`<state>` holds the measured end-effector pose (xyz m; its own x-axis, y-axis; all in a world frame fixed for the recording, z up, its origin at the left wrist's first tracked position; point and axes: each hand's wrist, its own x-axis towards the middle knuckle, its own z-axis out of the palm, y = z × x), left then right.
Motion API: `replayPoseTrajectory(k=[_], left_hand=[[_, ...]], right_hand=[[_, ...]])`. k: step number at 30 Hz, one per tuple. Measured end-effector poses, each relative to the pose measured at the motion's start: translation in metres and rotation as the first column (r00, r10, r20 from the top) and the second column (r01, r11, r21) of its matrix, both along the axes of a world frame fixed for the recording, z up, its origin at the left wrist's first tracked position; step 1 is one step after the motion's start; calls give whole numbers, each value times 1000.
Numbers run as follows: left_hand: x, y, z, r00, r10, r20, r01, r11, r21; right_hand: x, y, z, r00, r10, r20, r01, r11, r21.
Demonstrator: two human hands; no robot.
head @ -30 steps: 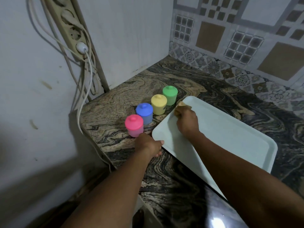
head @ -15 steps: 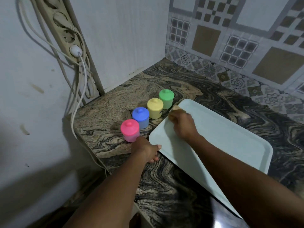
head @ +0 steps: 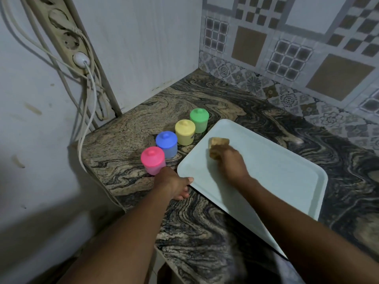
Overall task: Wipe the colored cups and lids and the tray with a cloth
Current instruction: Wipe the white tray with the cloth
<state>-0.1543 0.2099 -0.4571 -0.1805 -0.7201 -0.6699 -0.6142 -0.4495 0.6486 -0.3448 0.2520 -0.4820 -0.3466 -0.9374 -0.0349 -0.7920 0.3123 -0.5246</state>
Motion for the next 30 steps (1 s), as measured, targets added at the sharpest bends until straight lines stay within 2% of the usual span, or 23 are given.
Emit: replayPoseTrajectory(k=[2, 5, 7, 9, 11, 13, 14, 15, 18, 21, 23, 25, 27, 28, 30], left_hand=[[1, 2, 2, 1000, 7, -17, -7, 1000, -2], [1, 5, 3, 1000, 8, 3, -8, 999, -40], [0, 6, 3, 998, -27, 56, 31, 997, -76], [-1, 7, 3, 963, -139, 230, 182, 967, -176], [-1, 13, 1, 883, -180, 433, 359, 853, -378], [-1, 25, -3, 801, -224, 555, 550, 640, -536], [-3, 31, -6, 751, -285, 596, 641, 534, -552], [-5, 35, -9, 715, -344, 609, 691, 485, -536], [-11, 38, -17, 637, -419, 647, 759, 485, -433], [-13, 38, -19, 588, -415, 694, 794, 461, -397], [-14, 38, -19, 575, -404, 711, 799, 462, -385], [-13, 38, -19, 562, -394, 727, 808, 449, -381], [-13, 38, -19, 558, -408, 723, 809, 462, -363], [-14, 38, -18, 556, -418, 718, 808, 476, -349], [-15, 37, -16, 544, -427, 722, 812, 483, -326]], right_hand=[[26, 50, 5, 986, 153, 68, -146, 984, -103], [20, 111, 21, 943, 281, 177, -263, 957, -121], [-20, 114, 28, 973, 168, 155, -146, 979, -143], [-68, 99, 34, 990, -123, 71, 134, 974, -182], [-94, 81, 31, 951, -302, 67, 309, 935, -175], [-85, 76, 15, 932, -353, 87, 360, 929, -81], [-71, 81, 4, 927, -360, 103, 365, 931, -30], [-56, 89, -4, 935, -344, 91, 347, 938, -23], [-17, 129, -18, 989, -146, -31, 145, 989, -36], [10, 175, -12, 982, 107, 153, -95, 992, -85], [-7, 194, -5, 967, 160, 196, -137, 982, -130], [-56, 189, 7, 994, -72, 88, 89, 974, -209], [-104, 171, 18, 904, -378, 200, 413, 893, -179], [-117, 164, 19, 886, -423, 189, 453, 876, -166], [-121, 160, 14, 926, -374, -56, 363, 921, -143]])
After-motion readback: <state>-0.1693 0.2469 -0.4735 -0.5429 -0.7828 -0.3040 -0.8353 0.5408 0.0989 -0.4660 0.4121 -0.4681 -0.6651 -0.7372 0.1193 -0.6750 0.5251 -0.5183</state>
